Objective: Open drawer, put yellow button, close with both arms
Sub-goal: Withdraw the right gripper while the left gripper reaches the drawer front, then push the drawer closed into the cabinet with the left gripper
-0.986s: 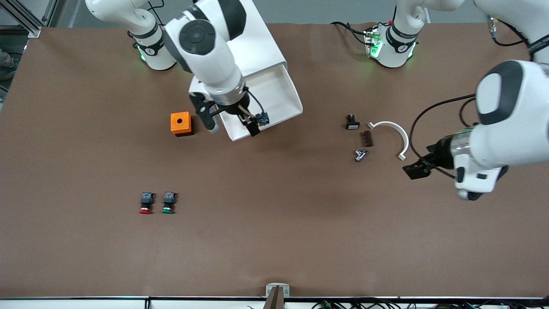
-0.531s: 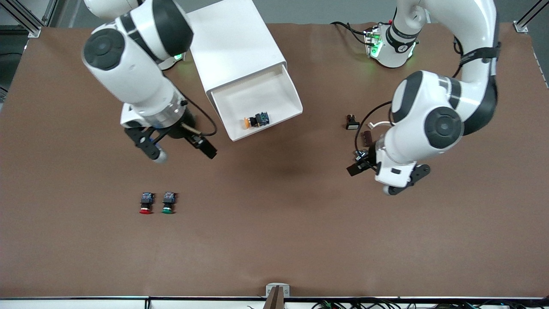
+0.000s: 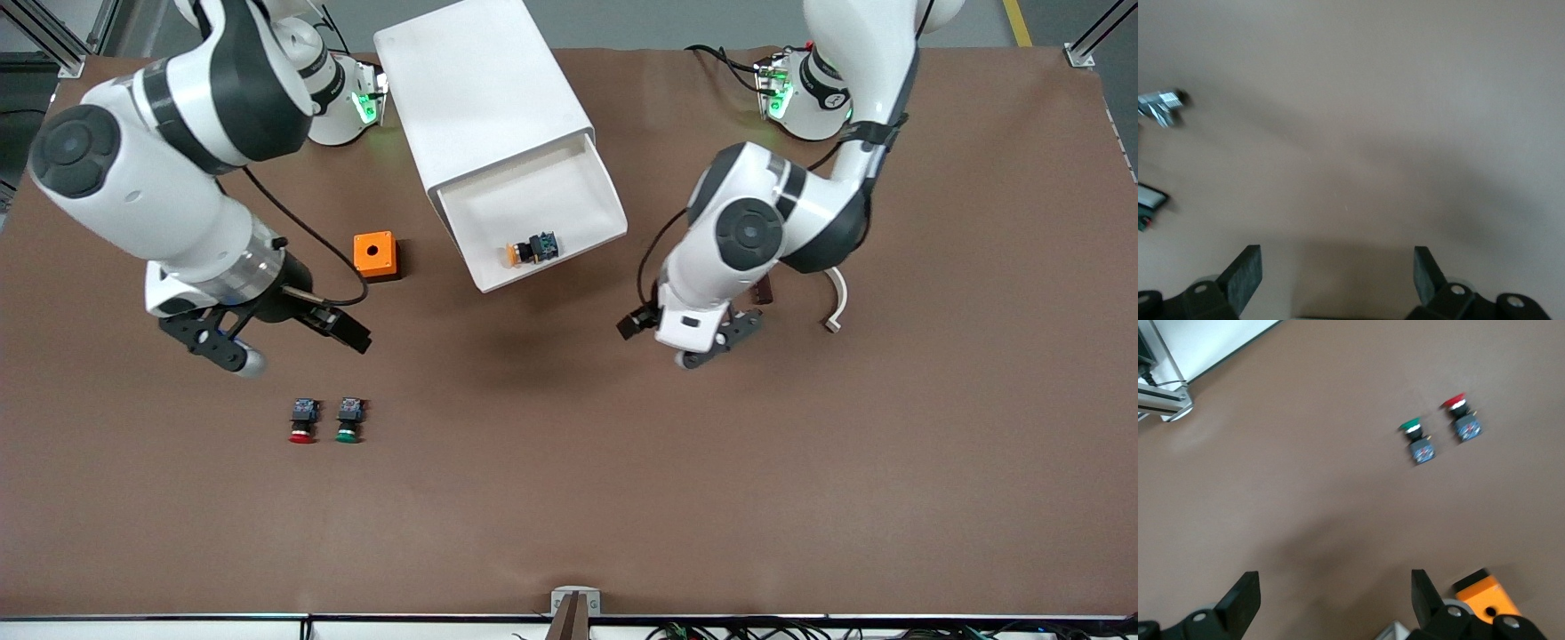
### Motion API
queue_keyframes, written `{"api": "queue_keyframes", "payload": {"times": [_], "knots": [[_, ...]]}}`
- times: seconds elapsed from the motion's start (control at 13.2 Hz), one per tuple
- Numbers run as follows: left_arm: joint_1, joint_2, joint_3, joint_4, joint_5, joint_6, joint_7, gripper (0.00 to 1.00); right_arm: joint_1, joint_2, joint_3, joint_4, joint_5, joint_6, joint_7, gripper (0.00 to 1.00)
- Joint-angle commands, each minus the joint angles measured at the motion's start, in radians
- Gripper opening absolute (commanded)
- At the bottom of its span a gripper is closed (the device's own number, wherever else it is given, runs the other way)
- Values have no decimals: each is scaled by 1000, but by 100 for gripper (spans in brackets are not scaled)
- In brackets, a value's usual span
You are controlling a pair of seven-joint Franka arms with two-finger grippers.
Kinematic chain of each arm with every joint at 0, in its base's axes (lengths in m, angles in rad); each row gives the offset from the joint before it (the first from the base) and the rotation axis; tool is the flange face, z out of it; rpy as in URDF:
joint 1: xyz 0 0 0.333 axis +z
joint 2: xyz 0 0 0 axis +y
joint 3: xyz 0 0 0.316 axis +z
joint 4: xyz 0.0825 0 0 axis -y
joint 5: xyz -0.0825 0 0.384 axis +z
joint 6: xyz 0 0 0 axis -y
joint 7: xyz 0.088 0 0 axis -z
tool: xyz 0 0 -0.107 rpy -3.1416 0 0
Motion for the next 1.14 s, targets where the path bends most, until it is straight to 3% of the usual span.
{"api": "queue_keyframes", "payload": {"times": [0.0,0.61,0.76,1.06], "knots": [[-74,46,3,39,15,10,-76,100,-117,-2,18,11,-4,-48,-172,100],[-242,60,-12,48,12,-68,-185,100,-296,-103,17,-27,-67,-124,-595,100],[-242,83,-68,48,5,-71,-195,100,-299,-163,17,-55,-112,-124,-613,100],[-242,86,-141,50,5,-72,-245,100,-300,-269,17,-136,-119,-125,-629,100]]}}
